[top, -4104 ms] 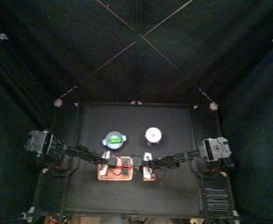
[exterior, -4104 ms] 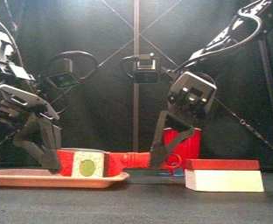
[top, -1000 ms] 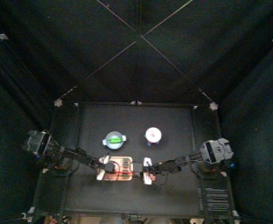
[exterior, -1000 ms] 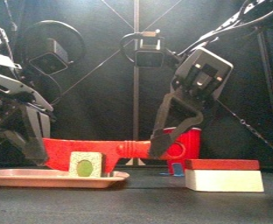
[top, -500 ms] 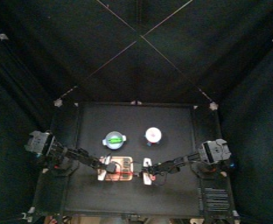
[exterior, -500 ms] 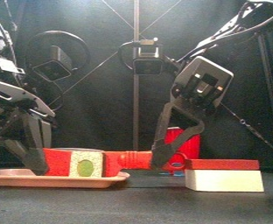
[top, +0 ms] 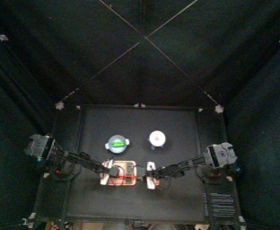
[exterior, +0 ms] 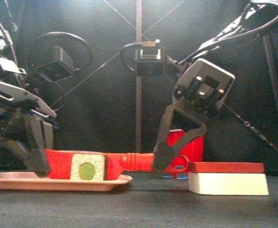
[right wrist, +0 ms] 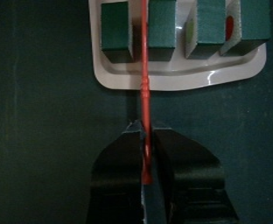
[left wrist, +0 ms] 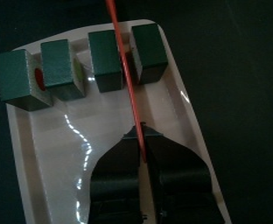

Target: Cut sushi roll

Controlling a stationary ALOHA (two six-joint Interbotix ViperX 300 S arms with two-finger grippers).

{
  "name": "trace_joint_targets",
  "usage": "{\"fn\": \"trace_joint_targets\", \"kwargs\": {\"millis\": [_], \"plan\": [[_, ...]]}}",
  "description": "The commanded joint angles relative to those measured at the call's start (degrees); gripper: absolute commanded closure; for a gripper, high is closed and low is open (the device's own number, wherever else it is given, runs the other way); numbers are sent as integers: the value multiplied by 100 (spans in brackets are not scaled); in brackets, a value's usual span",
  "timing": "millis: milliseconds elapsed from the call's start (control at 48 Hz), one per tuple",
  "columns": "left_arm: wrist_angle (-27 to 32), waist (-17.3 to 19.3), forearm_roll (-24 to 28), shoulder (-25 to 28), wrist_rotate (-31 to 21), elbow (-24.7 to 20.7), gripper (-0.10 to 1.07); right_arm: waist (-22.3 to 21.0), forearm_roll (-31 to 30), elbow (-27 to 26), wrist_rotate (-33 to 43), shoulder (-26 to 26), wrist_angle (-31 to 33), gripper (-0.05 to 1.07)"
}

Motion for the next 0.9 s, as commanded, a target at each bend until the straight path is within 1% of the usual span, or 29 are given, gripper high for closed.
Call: {"fn": "trace_joint_targets", "kwargs": {"millis": [0,167,438,583,750,875], "plan": [[-9,-9,26,-62,18,-44,64,-9,-9,-79,-18,-281,18,61],[-9,-18,26,-220,18,-44,64,26,-18,-88,-26,-413,26,61],[44,-18,-9,-949,0,35,64,26,-264,-88,-18,-861,26,61],[9,-18,-53,-1222,-9,158,64,26,-378,-62,-18,-932,26,61],[-88,-26,-158,-1248,0,290,64,26,-396,-79,-18,-861,0,61],[-114,-53,-185,-1204,9,281,64,26,-396,-97,-18,-817,-9,61]]}}
